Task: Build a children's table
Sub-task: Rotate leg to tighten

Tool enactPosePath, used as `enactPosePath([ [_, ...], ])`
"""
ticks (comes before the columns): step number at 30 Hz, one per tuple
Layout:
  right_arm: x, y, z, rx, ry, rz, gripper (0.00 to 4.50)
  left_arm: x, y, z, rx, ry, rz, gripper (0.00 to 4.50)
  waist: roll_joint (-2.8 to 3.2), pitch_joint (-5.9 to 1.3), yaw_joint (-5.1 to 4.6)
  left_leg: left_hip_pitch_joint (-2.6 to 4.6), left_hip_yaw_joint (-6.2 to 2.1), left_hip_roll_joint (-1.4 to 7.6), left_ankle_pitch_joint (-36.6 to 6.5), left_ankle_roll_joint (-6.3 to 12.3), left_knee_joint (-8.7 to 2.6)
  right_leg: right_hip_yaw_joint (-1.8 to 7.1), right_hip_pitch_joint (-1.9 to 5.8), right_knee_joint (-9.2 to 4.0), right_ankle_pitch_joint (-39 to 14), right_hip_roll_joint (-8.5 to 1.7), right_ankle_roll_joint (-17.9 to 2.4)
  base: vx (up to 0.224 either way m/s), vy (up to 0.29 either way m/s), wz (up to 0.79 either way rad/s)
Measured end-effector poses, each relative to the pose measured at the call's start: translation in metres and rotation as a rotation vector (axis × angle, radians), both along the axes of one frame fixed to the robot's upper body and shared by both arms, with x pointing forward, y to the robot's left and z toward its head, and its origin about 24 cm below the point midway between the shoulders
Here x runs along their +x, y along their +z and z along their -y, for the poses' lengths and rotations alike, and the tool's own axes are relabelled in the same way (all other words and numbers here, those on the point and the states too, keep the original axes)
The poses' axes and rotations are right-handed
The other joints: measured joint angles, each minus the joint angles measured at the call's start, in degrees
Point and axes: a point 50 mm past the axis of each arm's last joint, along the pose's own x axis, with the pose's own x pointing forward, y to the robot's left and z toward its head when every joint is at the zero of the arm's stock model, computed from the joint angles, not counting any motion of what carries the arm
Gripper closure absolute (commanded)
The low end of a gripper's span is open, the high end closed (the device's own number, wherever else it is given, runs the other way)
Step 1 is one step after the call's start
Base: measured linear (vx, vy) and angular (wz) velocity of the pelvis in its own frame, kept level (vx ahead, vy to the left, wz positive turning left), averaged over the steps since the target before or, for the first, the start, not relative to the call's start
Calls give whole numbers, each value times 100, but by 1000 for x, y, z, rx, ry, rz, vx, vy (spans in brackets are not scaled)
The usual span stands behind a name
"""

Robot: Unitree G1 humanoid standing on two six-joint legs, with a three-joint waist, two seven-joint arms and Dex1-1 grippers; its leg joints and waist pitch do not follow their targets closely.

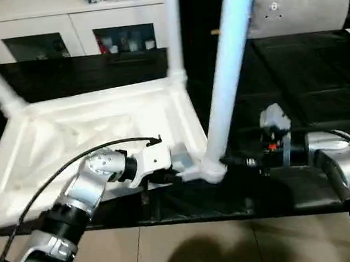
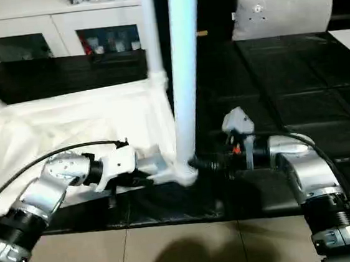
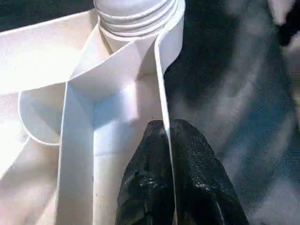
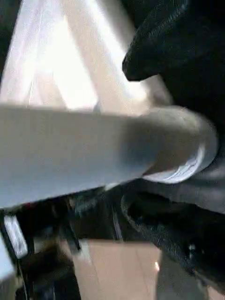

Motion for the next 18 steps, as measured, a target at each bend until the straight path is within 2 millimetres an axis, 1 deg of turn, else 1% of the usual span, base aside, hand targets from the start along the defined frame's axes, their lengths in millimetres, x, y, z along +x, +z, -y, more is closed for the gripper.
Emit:
enactPosePath([
  [2,-3,-2,-2,-5,49,-18,64,-2,0,2,-2,-44,-7,450,0,0,58,-1,1,-2,0,0,0,0,0,0,0,-7,0,0,0,0],
  [3,-3,-2,-4,-7,63,-21,90,-3,0,2,0,-58,-6,450,1,0,72,-1,3,-2,0,0,0,0,0,1,0,-10,0,0,0,0],
  [7,-5,-1,-6,-12,114,-33,101,-3,1,3,12,-100,-1,450,-3,-1,80,-2,5,-7,0,0,1,0,1,2,0,-16,0,0,0,0],
  [8,-5,-2,-7,-13,125,-37,126,-3,1,3,15,-104,0,450,-4,-1,80,-2,5,-6,0,0,1,0,1,2,0,-16,0,0,0,0],
  [9,-6,-2,-8,-12,138,-42,137,-3,1,3,16,-106,0,450,-4,-1,80,-2,5,-7,0,0,1,0,1,3,0,-16,0,0,0,0],
  [11,-7,-4,-11,-1,162,-51,144,-3,1,3,16,-110,-4,450,-5,-1,81,-2,5,-6,0,1,1,-1,1,3,0,-16,0,0,0,0],
  [14,-8,-4,-14,7,175,-55,179,-3,2,4,15,-124,-2,450,-6,-1,95,-4,5,-6,0,1,1,-1,1,3,0,-17,0,0,0,0],
  [16,-8,-4,-15,11,178,-60,184,-4,2,5,14,-134,0,450,-6,-1,111,-4,5,-6,0,1,1,-1,1,2,0,-20,0,0,0,0],
  [17,-8,-5,-15,12,181,-63,210,-4,2,5,14,-136,0,450,-6,-1,120,-4,6,-6,1,1,1,-1,1,3,0,-20,0,0,0,0],
  [18,-8,-5,-15,12,182,-65,210,-4,2,5,14,-138,1,450,-6,-2,123,-4,6,-6,1,1,1,-1,1,3,0,-20,0,0,0,0],
])
